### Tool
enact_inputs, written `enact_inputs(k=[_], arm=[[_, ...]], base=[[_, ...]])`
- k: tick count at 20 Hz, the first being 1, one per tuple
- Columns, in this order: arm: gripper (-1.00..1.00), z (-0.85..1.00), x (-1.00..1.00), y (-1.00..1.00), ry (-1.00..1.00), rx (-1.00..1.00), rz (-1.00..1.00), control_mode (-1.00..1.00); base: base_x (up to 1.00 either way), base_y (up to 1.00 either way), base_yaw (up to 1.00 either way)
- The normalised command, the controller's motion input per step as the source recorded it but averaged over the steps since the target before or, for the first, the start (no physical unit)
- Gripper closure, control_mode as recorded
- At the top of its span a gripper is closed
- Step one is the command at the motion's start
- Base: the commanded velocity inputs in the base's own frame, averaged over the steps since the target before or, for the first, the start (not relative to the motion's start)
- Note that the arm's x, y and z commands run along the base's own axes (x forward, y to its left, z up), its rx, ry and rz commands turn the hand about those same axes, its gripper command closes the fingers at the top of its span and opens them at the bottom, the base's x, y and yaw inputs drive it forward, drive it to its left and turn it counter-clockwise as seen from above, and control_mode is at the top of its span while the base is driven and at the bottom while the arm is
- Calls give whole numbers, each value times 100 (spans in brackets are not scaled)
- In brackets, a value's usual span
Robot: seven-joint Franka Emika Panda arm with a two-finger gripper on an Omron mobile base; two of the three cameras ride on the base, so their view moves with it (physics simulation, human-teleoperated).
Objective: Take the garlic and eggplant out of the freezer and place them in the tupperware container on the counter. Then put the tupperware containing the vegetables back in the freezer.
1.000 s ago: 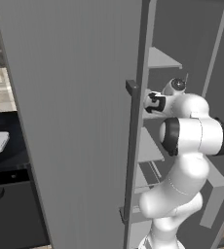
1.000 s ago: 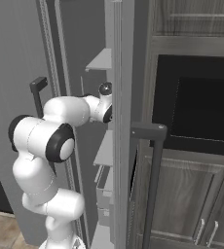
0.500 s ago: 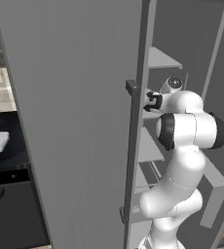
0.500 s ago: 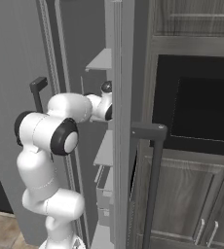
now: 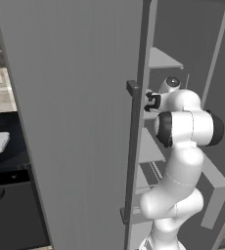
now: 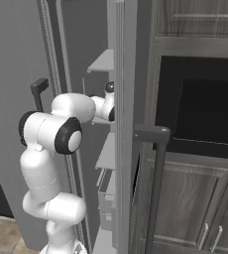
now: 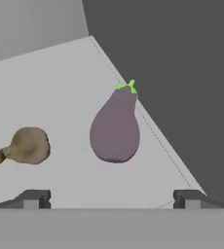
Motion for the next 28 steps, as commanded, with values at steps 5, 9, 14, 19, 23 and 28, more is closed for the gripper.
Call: enact_inputs(k=[5, 9, 14, 19, 23, 28], arm=[[-100, -9, 12, -18, 3, 0, 0, -100], [-100, -8, 16, -18, 1, 0, 0, -100], [-100, -10, 19, -18, 0, 0, 0, -100], [-100, -11, 22, -20, 0, 0, 0, -100], [-100, -9, 25, -25, 0, 0, 0, -100], [-100, -3, 25, -31, 0, 0, 0, -100]], base=[[0, 0, 0], [0, 0, 0], [0, 0, 0], [0, 0, 0], [0, 0, 0], [0, 0, 0]])
